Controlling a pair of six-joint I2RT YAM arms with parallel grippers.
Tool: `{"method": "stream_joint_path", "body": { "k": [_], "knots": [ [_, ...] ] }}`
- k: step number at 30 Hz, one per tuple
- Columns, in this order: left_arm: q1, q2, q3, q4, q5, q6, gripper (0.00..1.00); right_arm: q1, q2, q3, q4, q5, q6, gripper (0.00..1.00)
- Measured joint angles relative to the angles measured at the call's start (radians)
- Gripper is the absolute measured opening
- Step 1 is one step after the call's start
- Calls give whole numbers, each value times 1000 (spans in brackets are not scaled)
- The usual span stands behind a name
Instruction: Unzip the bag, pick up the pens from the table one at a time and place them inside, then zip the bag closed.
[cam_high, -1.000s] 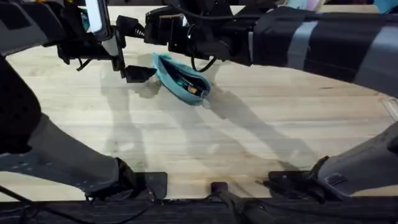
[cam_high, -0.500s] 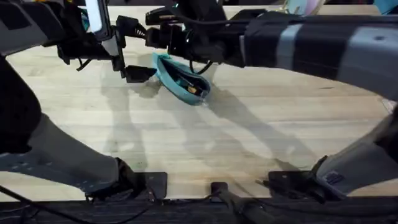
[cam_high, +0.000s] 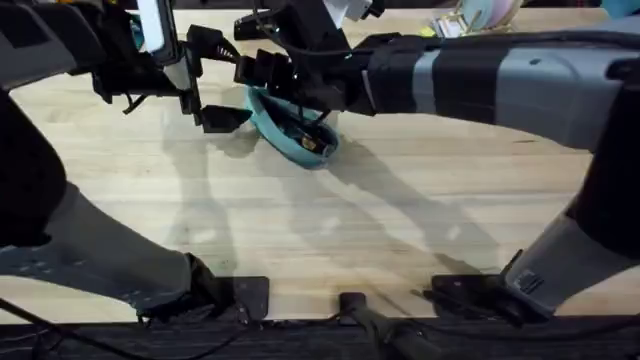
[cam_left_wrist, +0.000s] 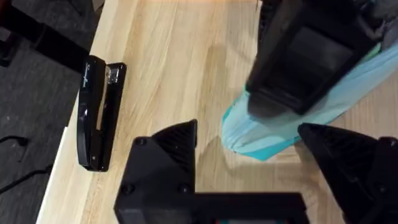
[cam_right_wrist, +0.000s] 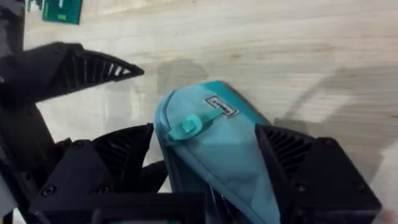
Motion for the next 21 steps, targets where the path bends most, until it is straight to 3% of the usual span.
{"method": "stream_joint_path", "body": {
  "k": [4,9,18,21],
  "knots": [
    [0,0,0,0,0,0,994,7,18,0,3,-29,4,958],
    [0,0,0,0,0,0,994,5,27,0,13,-48,11,644],
    [0,0,0,0,0,0,993,2,27,0,40,-64,14,622],
    [0,0,0,0,0,0,993,-6,27,0,63,-75,15,537]
  ]
}}
